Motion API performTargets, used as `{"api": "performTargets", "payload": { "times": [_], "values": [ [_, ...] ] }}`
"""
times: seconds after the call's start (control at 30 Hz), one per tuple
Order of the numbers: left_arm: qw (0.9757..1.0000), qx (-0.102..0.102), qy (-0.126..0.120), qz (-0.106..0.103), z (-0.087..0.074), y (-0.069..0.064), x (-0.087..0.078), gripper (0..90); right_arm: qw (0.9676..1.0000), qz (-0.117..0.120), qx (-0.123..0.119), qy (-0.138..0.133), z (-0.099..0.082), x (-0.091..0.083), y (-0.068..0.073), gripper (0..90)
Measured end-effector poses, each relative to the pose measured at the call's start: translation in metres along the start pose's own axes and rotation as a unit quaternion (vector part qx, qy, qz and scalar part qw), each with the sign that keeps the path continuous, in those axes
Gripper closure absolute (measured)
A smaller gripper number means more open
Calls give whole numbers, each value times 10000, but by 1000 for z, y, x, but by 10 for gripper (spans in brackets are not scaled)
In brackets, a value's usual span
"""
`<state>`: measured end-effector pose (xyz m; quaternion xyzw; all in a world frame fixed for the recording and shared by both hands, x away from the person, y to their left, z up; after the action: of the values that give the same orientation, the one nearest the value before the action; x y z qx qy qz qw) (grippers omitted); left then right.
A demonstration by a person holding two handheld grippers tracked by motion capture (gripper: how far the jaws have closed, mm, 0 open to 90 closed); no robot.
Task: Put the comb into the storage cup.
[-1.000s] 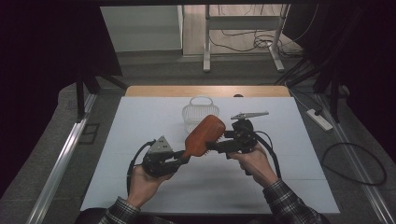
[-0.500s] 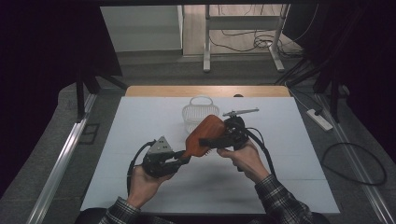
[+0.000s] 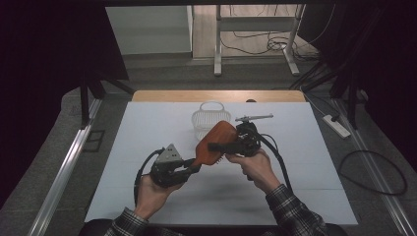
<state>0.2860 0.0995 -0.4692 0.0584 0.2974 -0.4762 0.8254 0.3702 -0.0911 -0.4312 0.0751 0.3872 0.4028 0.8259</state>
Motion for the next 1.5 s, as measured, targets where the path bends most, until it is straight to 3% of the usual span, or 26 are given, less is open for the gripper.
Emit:
{"api": "performTargets", "payload": {
  "times": [0.3,0.43,0.67,0.9,1.17,1.23,1.5],
  "values": [
    [10000,29,57,27,-1,-1,3,722,9979,386,510,-48,0,-2,-5,353],
    [9998,68,176,2,-3,-2,7,721,9936,703,881,-87,0,-6,-8,448],
    [9994,73,345,-17,-4,-1,11,721,9916,861,962,0,0,-8,-5,532],
    [9993,69,354,-55,-4,0,12,709,9926,882,829,-22,0,-10,2,580],
    [9988,26,460,167,-6,5,10,467,9948,739,682,-171,4,-15,2,585],
    [9987,-66,471,206,-8,9,9,439,9949,734,673,-175,4,-16,1,584],
    [9981,-182,553,205,-14,17,2,223,9959,637,560,-319,10,-24,1,582]
  ]
}}
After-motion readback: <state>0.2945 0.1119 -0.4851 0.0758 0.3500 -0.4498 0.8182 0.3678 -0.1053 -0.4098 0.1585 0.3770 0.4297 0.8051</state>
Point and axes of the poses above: each handheld gripper's, and its own axes: x roughly forward along the jaws, z roughly out of its top, y roughly to its left, the point moved 4 cm from there along x, roughly forward along the jaws, and after that the axes turned 7 degrees about -z, right-handed, at the moved point
